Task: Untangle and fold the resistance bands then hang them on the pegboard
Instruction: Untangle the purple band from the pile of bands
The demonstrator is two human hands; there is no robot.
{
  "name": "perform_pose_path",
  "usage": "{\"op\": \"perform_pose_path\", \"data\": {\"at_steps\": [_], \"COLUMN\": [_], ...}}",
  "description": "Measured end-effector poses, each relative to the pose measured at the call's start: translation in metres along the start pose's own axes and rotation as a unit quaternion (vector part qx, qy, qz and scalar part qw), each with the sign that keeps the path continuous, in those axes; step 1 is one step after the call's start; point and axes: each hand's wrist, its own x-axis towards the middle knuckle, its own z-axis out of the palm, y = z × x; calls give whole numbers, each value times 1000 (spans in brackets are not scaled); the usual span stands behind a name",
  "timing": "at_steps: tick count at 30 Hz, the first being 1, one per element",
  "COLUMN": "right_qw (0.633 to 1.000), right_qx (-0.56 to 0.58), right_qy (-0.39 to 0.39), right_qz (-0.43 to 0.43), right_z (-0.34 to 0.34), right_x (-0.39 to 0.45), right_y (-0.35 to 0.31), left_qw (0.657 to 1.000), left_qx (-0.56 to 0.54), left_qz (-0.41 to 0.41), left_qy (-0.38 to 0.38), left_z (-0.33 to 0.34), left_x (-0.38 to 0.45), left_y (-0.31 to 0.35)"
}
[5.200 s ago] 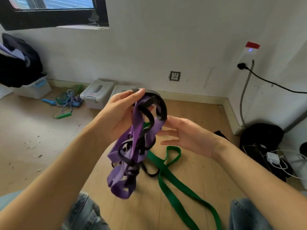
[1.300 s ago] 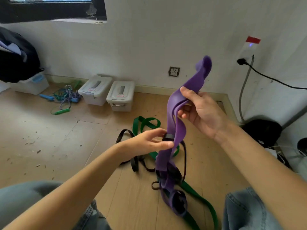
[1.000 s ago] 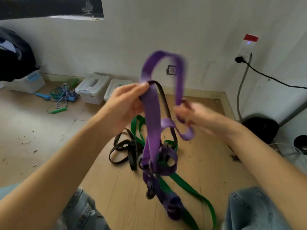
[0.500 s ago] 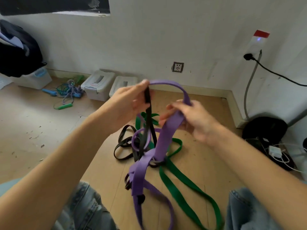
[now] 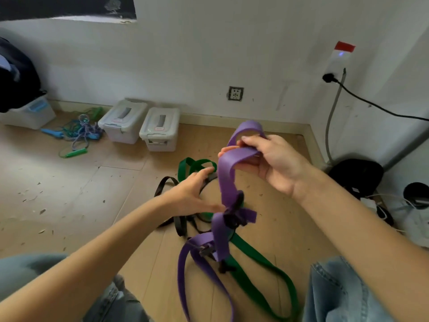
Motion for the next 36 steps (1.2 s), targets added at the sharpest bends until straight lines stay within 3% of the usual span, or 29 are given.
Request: {"op": "perform_pose_path", "data": {"at_steps": [2,3,5,7,10,12,15,18,21,23,25,27,31,36], "right_qw": [999,998,990,990,991,953,893,879,931,952,975,993,996,976], "right_qx": [24,61,139,136,-71,-225,-358,-436,-356,-304,-218,-113,3,-72], "right_qy": [-23,-23,-7,-6,-111,-200,-272,-190,-75,-34,-9,15,69,188], "right_qz": [-3,-11,-31,-41,1,35,-3,-46,-34,-33,-41,-37,-55,-78], "right_z": [5,5,1,-8,-19,-18,-5,3,5,4,1,-1,-10,-28], "right_x": [2,3,7,9,9,7,4,7,5,4,5,7,12,19], "right_y": [0,-3,-9,-13,-6,4,17,29,32,25,16,8,-3,0], "left_qw": [994,993,995,995,967,941,910,894,888,919,960,968,993,994], "left_qx": [18,3,-16,-37,-214,-296,-373,-416,-438,-388,-270,-223,-110,-80], "left_qz": [100,113,92,46,4,23,27,-1,-32,-38,-29,-26,-14,-65], "left_qy": [29,38,45,79,136,162,178,168,133,53,-65,-116,-42,-21], "left_z": [12,15,10,-5,-38,-56,-67,-63,-65,-66,-56,-37,-22,-52], "left_x": [-1,-1,-1,-1,-8,-13,-19,-20,-15,-19,-30,-34,-31,-23], "left_y": [10,13,15,13,26,39,49,55,52,48,47,48,45,33]}}
